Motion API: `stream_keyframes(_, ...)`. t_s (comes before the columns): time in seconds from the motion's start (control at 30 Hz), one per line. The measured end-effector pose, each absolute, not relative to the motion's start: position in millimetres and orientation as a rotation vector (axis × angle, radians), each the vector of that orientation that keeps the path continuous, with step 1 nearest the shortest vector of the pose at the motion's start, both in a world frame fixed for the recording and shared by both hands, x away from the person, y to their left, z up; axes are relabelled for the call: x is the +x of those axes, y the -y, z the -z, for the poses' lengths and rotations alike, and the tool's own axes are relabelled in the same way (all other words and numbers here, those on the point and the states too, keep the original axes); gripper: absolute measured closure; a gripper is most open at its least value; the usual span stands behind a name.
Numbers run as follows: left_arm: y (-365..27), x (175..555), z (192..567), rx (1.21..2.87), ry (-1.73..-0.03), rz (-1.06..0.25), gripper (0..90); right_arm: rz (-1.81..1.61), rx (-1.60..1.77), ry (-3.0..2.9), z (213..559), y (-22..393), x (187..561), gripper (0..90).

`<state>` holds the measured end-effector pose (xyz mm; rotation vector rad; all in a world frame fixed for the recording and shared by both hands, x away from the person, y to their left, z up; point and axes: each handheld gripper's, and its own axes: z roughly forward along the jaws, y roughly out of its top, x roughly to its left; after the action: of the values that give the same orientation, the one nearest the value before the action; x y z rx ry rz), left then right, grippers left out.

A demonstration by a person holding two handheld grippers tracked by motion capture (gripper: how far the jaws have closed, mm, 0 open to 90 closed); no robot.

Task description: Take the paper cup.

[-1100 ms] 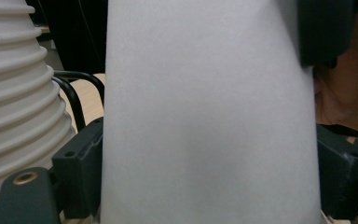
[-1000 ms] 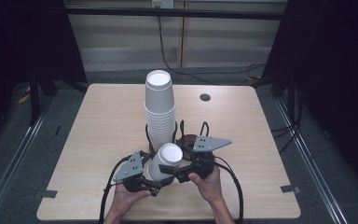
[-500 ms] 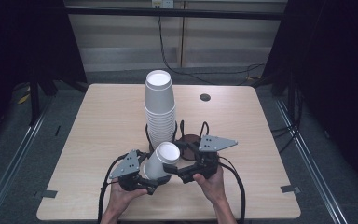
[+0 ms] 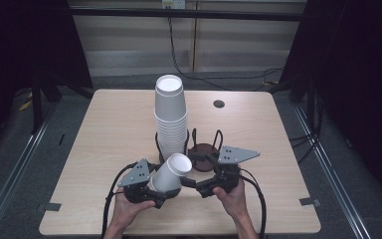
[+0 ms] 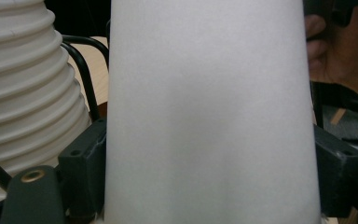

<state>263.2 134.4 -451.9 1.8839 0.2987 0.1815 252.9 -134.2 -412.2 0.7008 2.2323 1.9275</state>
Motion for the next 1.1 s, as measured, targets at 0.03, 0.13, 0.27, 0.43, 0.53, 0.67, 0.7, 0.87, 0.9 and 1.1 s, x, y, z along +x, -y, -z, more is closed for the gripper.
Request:
stream_keyframes(0.03, -134.6, 263.0, 451.0, 1.898, -0.295, -0.187, 16.7, -1.917, 0.7, -2.238, 412.3, 135.8, 252.9, 13.3)
stream_keyframes(0.13, -134.3, 263.1, 450.3, 1.929, -0.285, -0.176, 16.6, -1.891, 0.688, -2.255, 411.9, 139.4, 253.7, 13.2)
stream_keyframes(0.27, -135.3, 265.2, 448.3, 1.964, -0.282, -0.179, 16.6, -1.833, 0.684, -2.31, 409.8, 142.1, 253.9, 13.2)
stream_keyframes(0.43, -133.9, 265.8, 442.0, 1.997, -0.257, -0.186, 16.5, -1.785, 0.672, -2.357, 407.3, 144.4, 254.3, 13.3)
stream_keyframes(0.53, -135.8, 267.3, 440.0, 2.026, -0.258, -0.186, 16.4, -1.726, 0.674, -2.387, 404.8, 144.2, 256.4, 13.5)
stream_keyframes(0.67, -139.0, 268.1, 434.5, 2.064, -0.248, -0.201, 16.5, -1.705, 0.657, -2.429, 400.1, 143.8, 262.9, 13.8)
stream_keyframes(0.7, -140.0, 268.8, 433.3, 2.07, -0.244, -0.204, 16.5, -1.687, 0.649, -2.443, 399.2, 142.2, 263.9, 13.8)
stream_keyframes(0.87, -142.5, 271.6, 432.9, 2.076, -0.257, -0.198, 16.3, -1.591, 0.639, -2.513, 396.6, 139.4, 265.2, 13.8)
stream_keyframes(0.9, -142.6, 272.1, 432.7, 2.088, -0.251, -0.202, 16.4, -1.576, 0.641, -2.527, 396.1, 140.1, 264.7, 13.8)
stream_keyframes(1.1, -135.6, 272.8, 430.0, 2.156, -0.242, -0.223, 16.1, -1.528, 0.623, -2.568, 399.4, 144.4, 260.7, 13.6)
